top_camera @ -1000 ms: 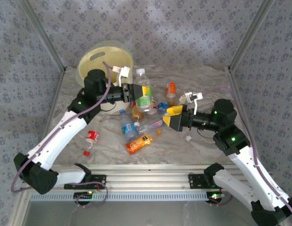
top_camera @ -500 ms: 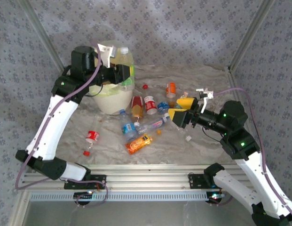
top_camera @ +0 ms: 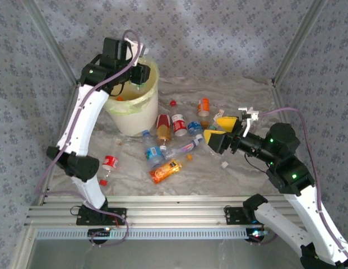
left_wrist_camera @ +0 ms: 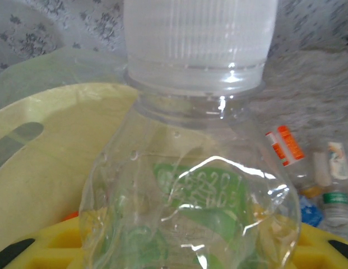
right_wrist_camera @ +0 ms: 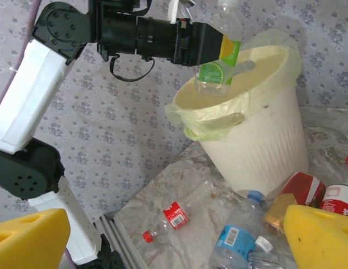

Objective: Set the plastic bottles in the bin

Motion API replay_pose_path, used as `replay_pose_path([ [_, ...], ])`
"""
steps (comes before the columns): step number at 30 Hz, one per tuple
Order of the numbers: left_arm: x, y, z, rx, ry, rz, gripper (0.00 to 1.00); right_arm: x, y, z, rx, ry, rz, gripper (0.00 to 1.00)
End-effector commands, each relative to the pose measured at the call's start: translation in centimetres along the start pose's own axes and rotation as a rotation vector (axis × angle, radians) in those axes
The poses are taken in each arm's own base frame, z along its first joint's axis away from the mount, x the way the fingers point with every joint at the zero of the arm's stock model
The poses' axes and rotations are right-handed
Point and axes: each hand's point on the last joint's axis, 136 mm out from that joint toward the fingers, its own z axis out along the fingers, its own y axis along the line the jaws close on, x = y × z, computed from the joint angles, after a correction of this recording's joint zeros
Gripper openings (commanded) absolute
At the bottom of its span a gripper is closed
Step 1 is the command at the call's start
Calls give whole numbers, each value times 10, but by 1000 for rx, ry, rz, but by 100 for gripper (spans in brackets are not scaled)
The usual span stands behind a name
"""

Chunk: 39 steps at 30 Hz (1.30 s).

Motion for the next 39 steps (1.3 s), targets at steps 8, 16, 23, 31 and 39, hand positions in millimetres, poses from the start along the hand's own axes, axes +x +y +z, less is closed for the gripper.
replay_pose_path([
  [8, 51, 28, 40, 37, 244, -43, 45, 10, -8, -1, 39, 38, 0, 100],
  [16, 90, 21, 71, 126, 388, -119, 48, 23, -19, 3, 68, 70, 32, 100],
  [23, 116, 15, 93, 158, 482, -181, 51, 33, -26, 6, 83, 97, 51, 100],
  [31, 135, 9, 106, 183, 520, -219, 58, 45, -42, 8, 148, 138, 66, 99],
  [39, 125, 10, 99, 175, 485, -228, 77, 59, -64, 9, 250, 181, 81, 99],
])
